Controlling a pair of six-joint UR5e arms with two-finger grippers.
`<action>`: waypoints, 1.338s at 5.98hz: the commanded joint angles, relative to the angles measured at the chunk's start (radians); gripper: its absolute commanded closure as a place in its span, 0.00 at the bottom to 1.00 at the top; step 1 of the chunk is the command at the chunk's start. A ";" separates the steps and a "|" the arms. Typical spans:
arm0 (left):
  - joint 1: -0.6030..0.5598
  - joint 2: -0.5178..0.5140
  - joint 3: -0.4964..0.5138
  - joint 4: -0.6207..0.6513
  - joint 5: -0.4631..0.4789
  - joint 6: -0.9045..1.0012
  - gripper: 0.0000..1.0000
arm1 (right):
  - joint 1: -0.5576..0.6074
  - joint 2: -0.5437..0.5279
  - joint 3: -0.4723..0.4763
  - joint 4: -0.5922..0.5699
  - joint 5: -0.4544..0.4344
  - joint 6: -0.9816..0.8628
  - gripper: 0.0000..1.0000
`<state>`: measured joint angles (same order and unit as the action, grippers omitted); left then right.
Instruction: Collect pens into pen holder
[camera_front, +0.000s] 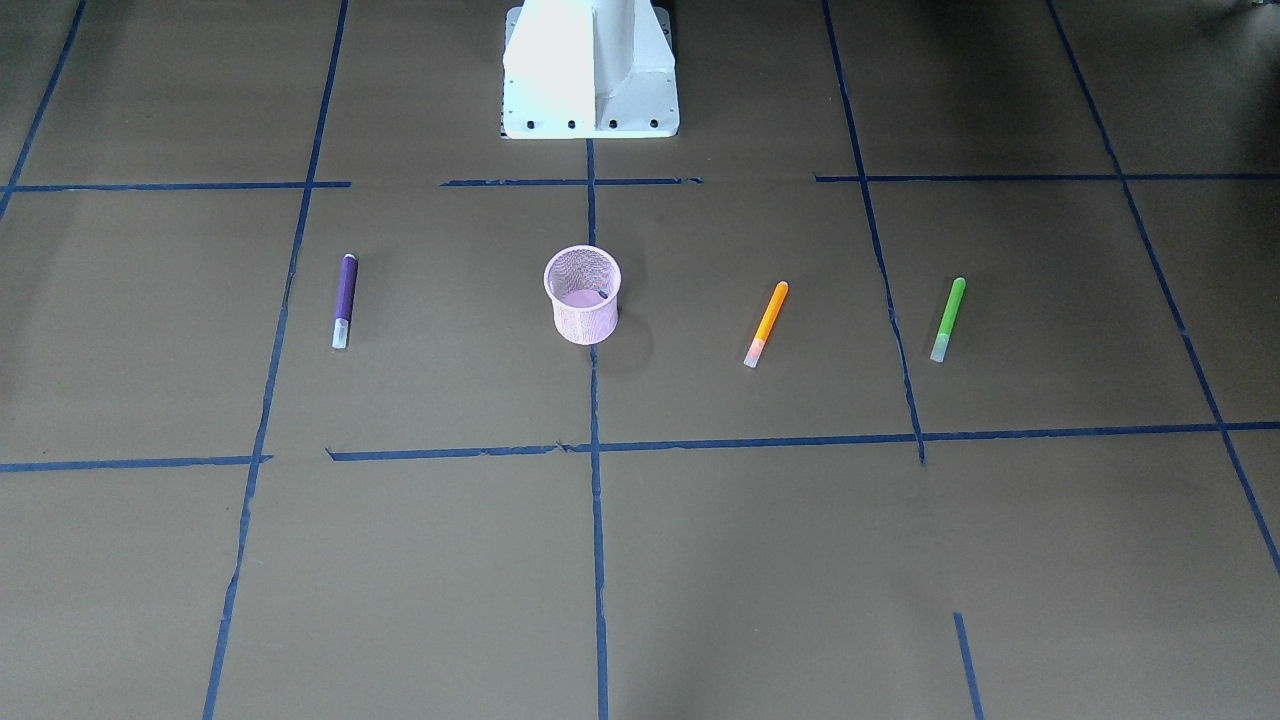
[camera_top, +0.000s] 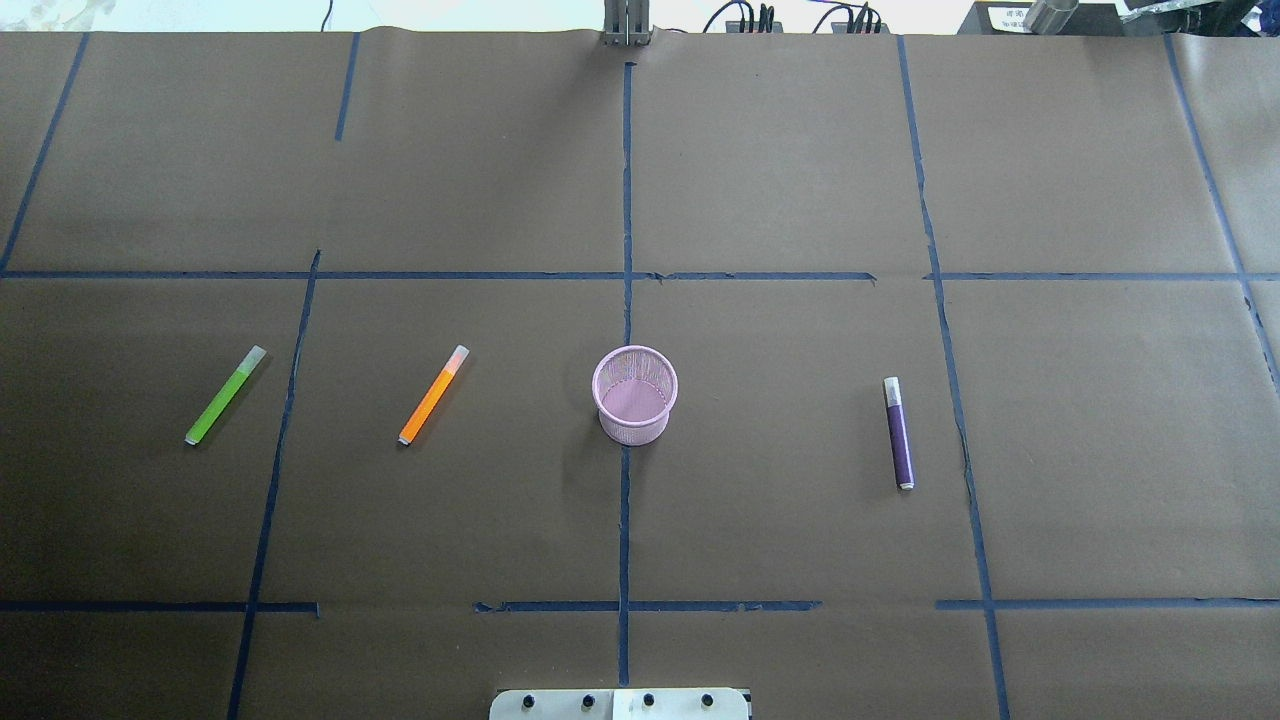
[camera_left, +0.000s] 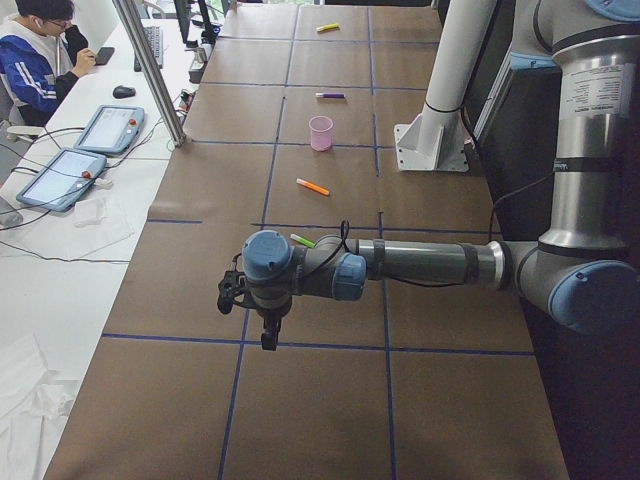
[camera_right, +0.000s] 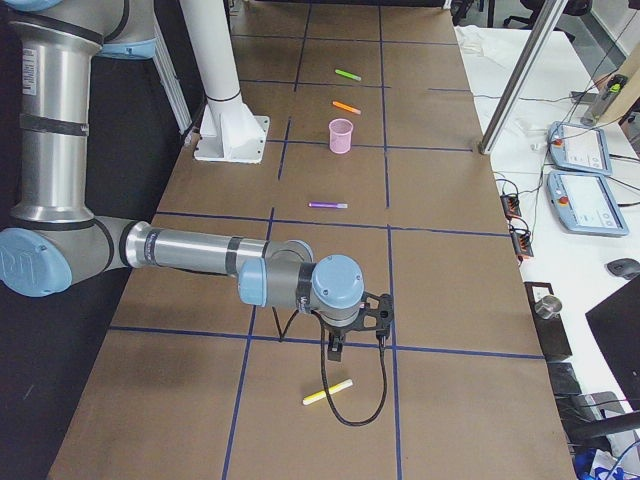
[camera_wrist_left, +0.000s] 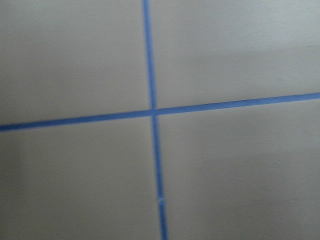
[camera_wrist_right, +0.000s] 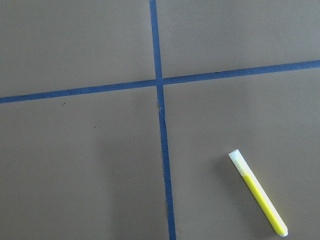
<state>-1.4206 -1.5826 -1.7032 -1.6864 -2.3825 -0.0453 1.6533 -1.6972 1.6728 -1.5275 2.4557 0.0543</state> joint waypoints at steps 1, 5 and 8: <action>0.154 -0.115 0.007 -0.003 0.014 -0.059 0.00 | -0.001 0.051 0.016 0.000 -0.003 -0.001 0.00; 0.434 -0.177 -0.024 -0.107 0.197 -0.463 0.00 | -0.003 0.048 0.004 -0.003 0.002 -0.001 0.00; 0.556 -0.172 -0.001 -0.162 0.319 -0.530 0.00 | -0.004 0.050 0.005 -0.005 0.005 0.001 0.00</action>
<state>-0.9136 -1.7556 -1.7079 -1.8425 -2.1236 -0.5520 1.6499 -1.6487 1.6781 -1.5323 2.4602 0.0551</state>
